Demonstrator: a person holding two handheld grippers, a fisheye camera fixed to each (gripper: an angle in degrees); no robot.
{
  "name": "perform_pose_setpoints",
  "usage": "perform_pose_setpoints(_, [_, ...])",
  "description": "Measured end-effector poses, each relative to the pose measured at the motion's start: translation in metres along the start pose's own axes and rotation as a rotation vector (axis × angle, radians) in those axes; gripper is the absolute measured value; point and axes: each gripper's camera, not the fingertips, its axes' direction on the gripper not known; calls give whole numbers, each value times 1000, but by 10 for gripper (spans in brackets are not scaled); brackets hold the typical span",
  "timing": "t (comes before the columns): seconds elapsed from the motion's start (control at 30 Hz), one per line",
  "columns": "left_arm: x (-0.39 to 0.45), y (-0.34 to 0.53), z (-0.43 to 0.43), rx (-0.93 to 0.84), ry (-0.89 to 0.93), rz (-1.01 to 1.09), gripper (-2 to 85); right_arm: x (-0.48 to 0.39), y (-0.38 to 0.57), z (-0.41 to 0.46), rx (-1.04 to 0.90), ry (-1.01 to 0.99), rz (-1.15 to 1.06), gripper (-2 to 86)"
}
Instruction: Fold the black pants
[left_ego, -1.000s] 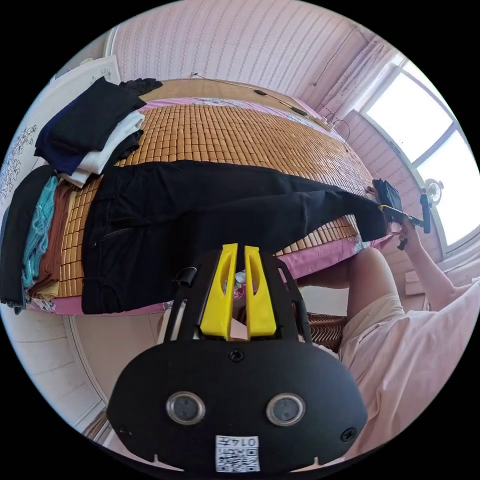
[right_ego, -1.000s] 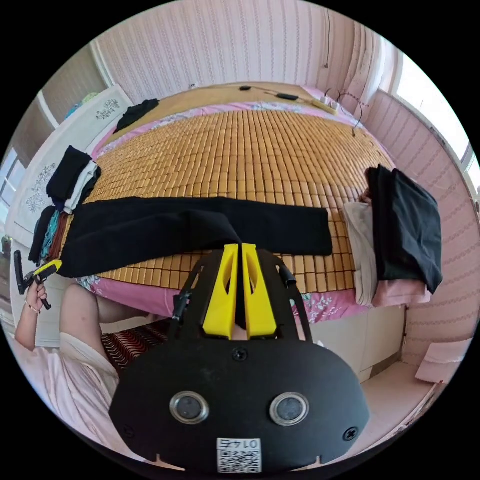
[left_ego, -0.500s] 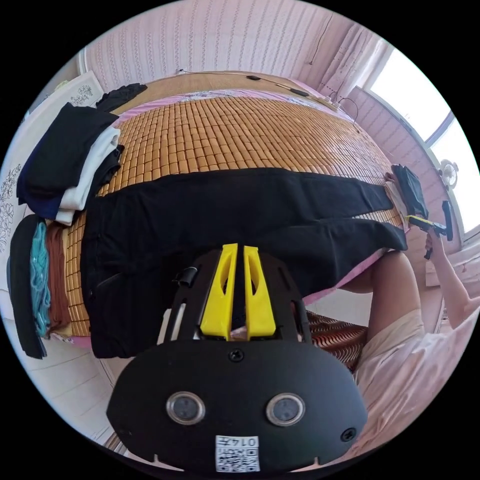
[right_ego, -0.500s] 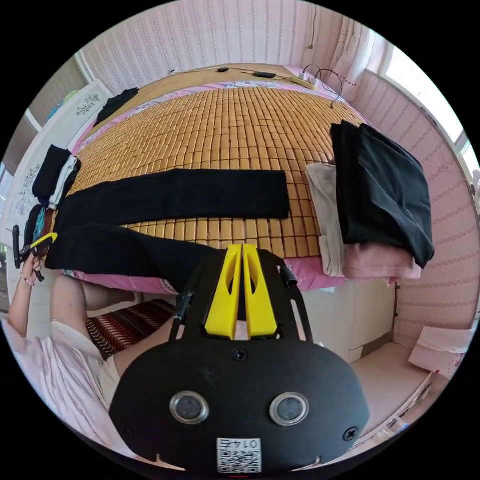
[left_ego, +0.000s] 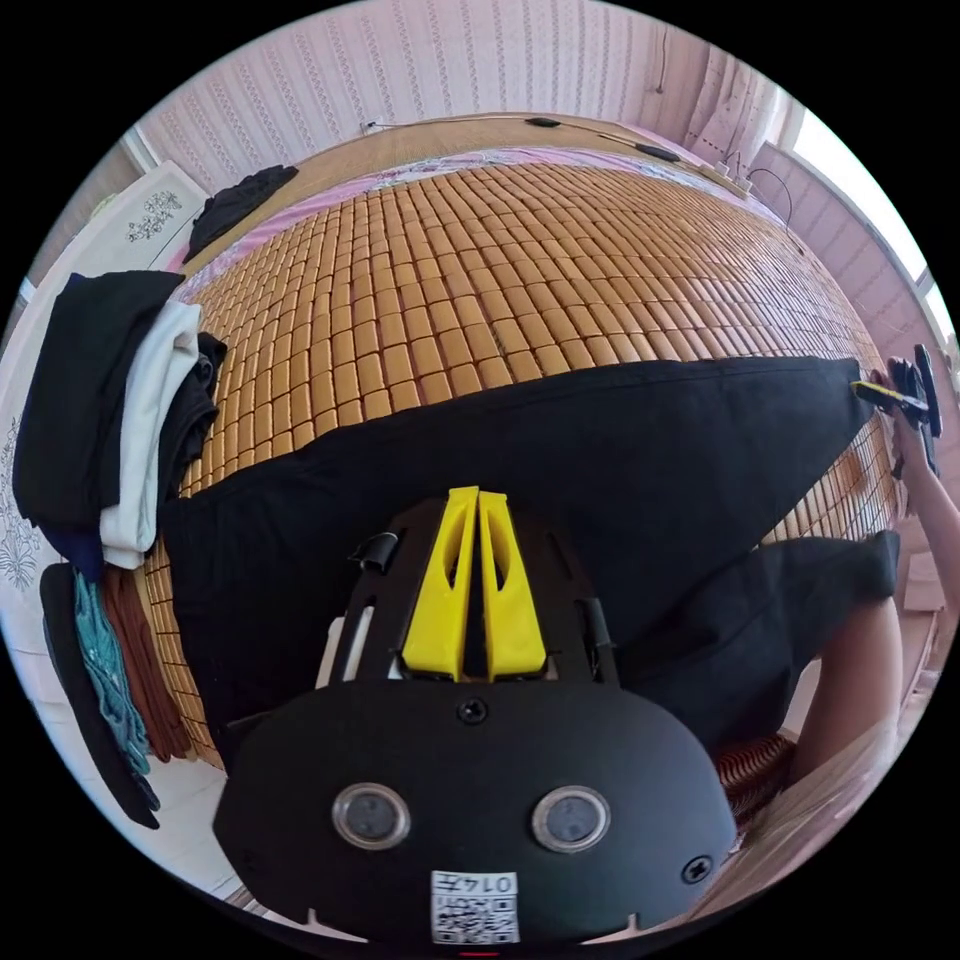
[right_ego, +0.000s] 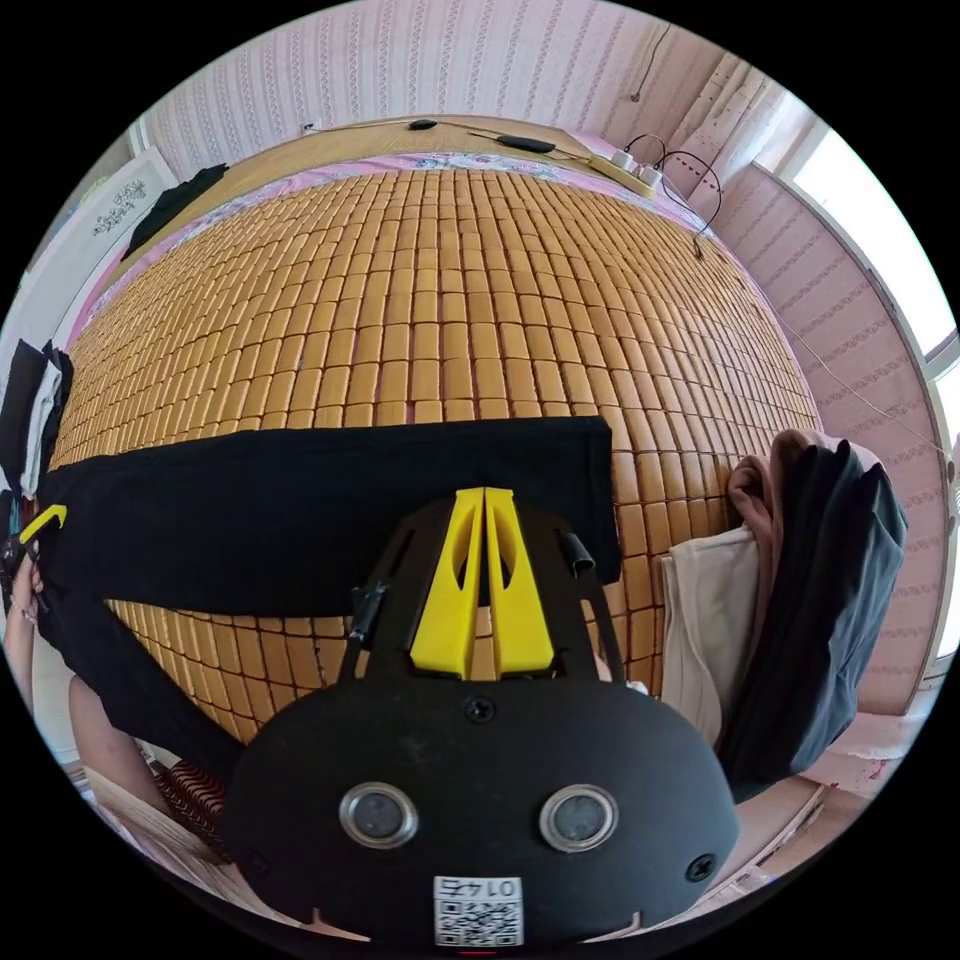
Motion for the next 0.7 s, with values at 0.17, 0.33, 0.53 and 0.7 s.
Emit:
perform_pose_setpoints(0.17, [-12, -6, 10, -14, 119, -86, -10, 0, 14, 7, 62, 29, 77, -4])
perform_pose_setpoints(0.33, [-20, -12, 17, -36, 182, -70, -10, 5, 10, 15, -15, 38, 140, -4])
perform_pose_setpoints(0.53, [-25, -7, 18, -25, 224, -72, -7, 18, 49, -12, 122, -89, 148, -2])
perform_pose_setpoints(0.7, [1, 57, -48, 189, 314, 12, 3, 39, 151, -64, 205, -106, 100, 15])
